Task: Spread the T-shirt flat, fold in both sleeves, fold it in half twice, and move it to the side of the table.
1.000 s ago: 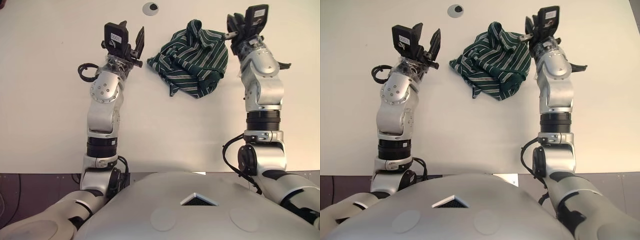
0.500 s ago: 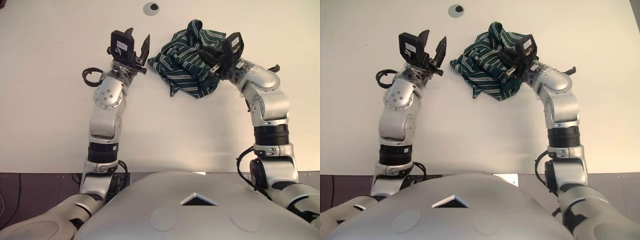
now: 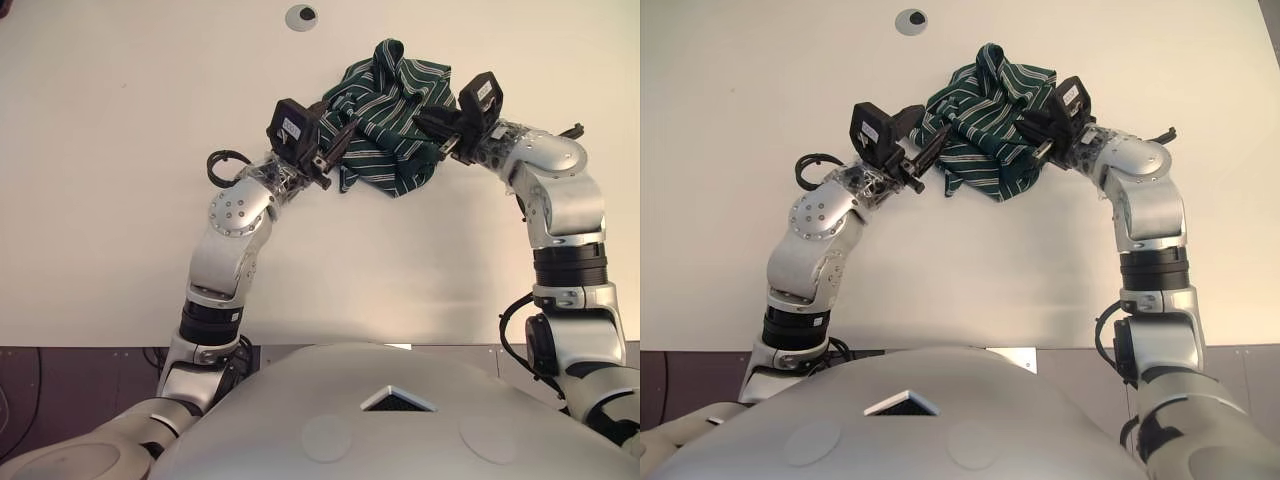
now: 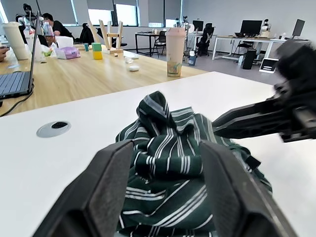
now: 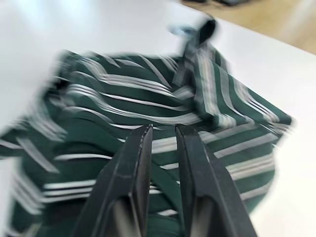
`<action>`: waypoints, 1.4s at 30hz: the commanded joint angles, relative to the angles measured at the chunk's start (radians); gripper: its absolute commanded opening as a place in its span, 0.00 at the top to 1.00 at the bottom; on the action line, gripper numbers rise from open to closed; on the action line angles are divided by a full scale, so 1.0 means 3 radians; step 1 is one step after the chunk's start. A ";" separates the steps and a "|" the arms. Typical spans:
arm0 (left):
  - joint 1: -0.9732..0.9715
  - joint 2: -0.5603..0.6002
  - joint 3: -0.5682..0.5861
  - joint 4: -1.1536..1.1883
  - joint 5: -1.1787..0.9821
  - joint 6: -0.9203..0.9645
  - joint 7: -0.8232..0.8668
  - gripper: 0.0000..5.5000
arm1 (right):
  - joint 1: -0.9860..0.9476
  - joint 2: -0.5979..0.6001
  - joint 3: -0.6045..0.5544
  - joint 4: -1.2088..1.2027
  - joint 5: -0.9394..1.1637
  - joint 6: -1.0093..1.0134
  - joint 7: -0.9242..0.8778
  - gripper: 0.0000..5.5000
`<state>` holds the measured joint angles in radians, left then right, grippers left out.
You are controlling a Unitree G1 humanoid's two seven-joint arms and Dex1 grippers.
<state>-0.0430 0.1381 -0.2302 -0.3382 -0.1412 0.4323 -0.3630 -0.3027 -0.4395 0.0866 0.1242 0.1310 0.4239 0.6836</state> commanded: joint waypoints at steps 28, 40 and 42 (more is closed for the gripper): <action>0.0167 0.0776 0.0172 -0.0333 0.0072 0.0052 -0.0450 0.56 | -0.0318 -0.0377 -0.0024 -0.0810 0.0658 0.0455 0.0621 0.85; -0.0126 0.1245 -0.0346 0.0179 0.0617 -0.0499 -0.0943 0.56 | -0.0059 -0.1091 0.0597 0.0115 -0.0457 -0.1261 0.1273 0.85; -0.0113 0.1228 -0.0392 0.0185 0.0643 -0.0520 -0.0948 0.56 | -0.0124 -0.1140 0.0628 0.0256 -0.0528 -0.1426 0.1378 0.85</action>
<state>-0.0739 0.5041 -0.3338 -0.2895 0.0359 0.2845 -0.6407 -0.3138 -0.7571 0.2651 0.1674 -0.0051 0.0402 1.0683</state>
